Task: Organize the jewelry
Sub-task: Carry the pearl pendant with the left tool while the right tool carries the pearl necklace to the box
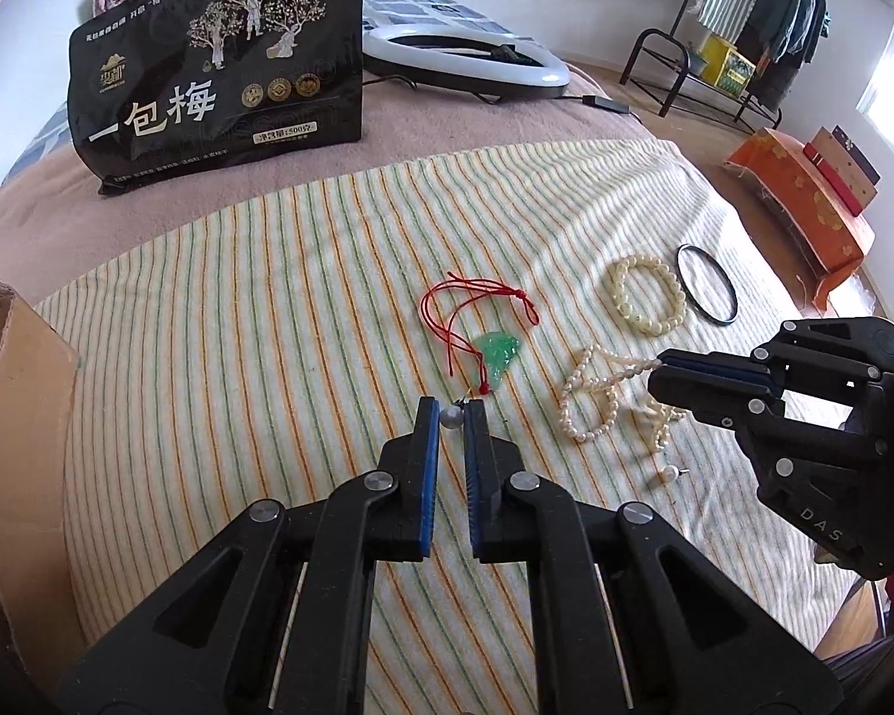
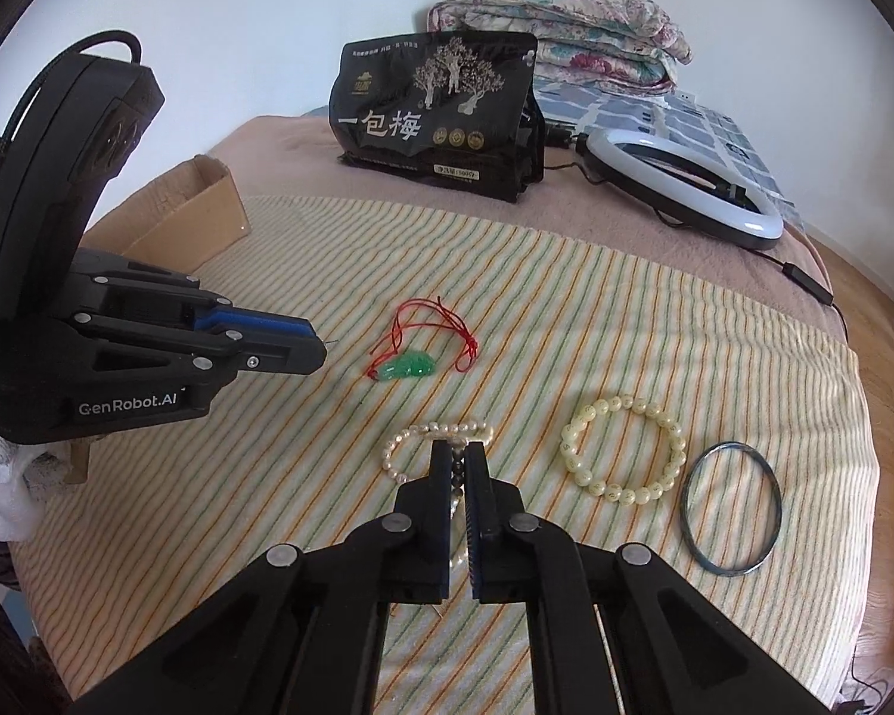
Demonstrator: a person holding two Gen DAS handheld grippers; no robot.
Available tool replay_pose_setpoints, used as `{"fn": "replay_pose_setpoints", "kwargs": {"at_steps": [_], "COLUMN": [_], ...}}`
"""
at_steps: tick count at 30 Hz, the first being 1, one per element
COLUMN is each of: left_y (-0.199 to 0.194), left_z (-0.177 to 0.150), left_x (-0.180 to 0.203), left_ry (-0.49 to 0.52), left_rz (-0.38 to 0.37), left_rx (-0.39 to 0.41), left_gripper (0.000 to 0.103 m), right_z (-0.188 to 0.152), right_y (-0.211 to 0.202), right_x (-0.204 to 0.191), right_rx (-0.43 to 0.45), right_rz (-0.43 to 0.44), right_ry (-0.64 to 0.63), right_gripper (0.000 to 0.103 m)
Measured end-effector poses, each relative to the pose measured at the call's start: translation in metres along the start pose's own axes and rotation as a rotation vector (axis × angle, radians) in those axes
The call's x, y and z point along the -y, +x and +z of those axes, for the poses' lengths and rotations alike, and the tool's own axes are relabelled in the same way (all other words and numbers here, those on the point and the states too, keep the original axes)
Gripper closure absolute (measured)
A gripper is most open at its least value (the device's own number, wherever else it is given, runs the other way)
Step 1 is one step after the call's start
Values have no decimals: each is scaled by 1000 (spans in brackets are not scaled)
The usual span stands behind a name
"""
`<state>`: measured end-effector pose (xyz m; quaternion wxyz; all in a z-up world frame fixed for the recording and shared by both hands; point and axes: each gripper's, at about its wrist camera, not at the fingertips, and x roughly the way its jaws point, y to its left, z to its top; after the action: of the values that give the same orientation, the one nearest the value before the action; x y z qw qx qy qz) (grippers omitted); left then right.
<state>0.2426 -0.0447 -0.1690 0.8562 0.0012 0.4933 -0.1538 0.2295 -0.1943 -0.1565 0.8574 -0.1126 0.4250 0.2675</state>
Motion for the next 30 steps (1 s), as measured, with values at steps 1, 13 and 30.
{"fn": "replay_pose_setpoints", "kwargs": {"at_steps": [1, 13, 30], "left_y": [-3, -52, -128], "left_z": [1, 8, -7], "left_x": [0, -7, -46], "left_ry": [-1, -44, -117], "left_rz": [0, -14, 10], "left_rx": [7, 106, 229], "left_gripper": [97, 97, 97], "right_z": [2, 34, 55], "right_y": [-5, -66, -109], "right_x": [0, -8, -42], "right_rx": [11, 149, 235], "right_rz": [-3, -25, -35], "right_ry": [3, 40, 59], "right_gripper": [102, 102, 102]}}
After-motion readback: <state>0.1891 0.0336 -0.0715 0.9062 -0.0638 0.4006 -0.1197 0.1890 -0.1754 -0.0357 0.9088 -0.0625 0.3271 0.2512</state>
